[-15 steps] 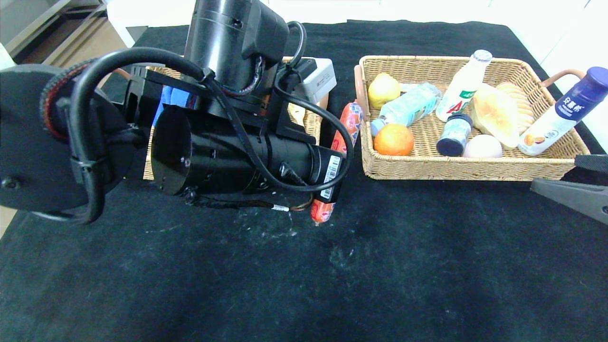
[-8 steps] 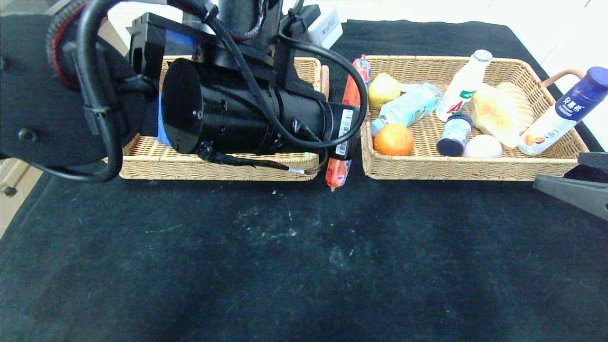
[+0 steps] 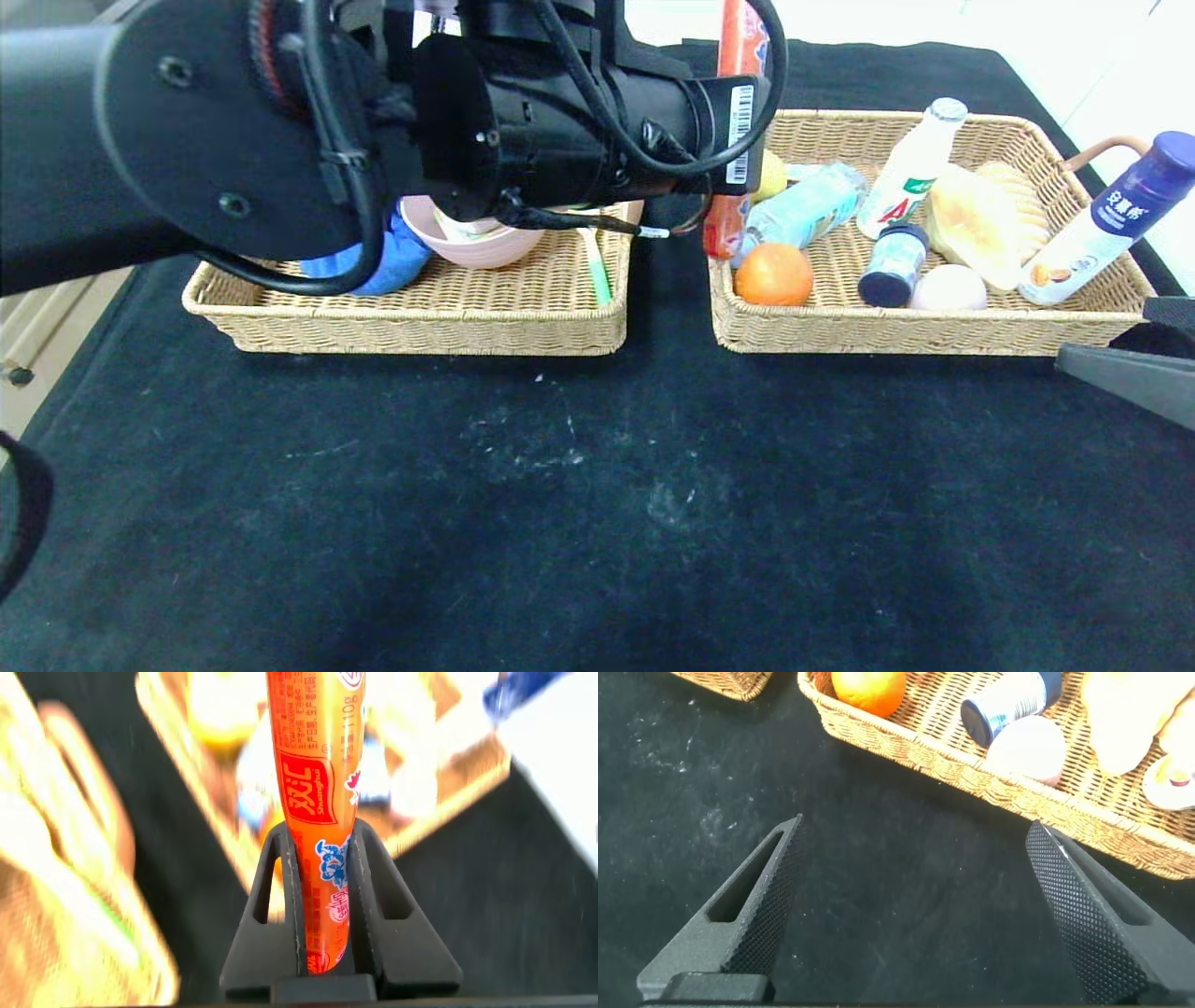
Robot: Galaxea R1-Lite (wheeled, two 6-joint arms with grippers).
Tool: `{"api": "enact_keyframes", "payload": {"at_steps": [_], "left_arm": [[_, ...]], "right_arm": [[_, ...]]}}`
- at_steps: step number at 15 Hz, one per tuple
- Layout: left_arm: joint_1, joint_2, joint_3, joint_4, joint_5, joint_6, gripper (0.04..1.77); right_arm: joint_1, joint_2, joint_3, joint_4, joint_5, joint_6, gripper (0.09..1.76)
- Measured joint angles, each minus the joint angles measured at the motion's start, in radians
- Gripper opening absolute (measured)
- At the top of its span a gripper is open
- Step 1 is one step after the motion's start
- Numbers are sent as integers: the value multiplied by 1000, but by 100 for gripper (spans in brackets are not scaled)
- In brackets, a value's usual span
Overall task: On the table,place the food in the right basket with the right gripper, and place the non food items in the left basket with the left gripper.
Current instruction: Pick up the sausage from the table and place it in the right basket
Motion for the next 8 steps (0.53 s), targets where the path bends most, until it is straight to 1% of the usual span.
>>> {"api": "enact_keyframes", "payload": {"at_steps": [2, 4, 6, 8], "left_arm": [[1, 38, -4, -87, -4, 7, 35], [3, 71, -7, -151, -33, 26, 35], [7, 93, -9, -162, -66, 34, 35], [11, 111, -12, -183, -83, 47, 35]], "right_arm": [[0, -2, 2, 0, -1, -9, 171], [0, -4, 3, 0, -1, -12, 171], [1, -9, 8, 0, 0, -14, 171], [16, -20, 18, 0, 1, -25, 171]]}}
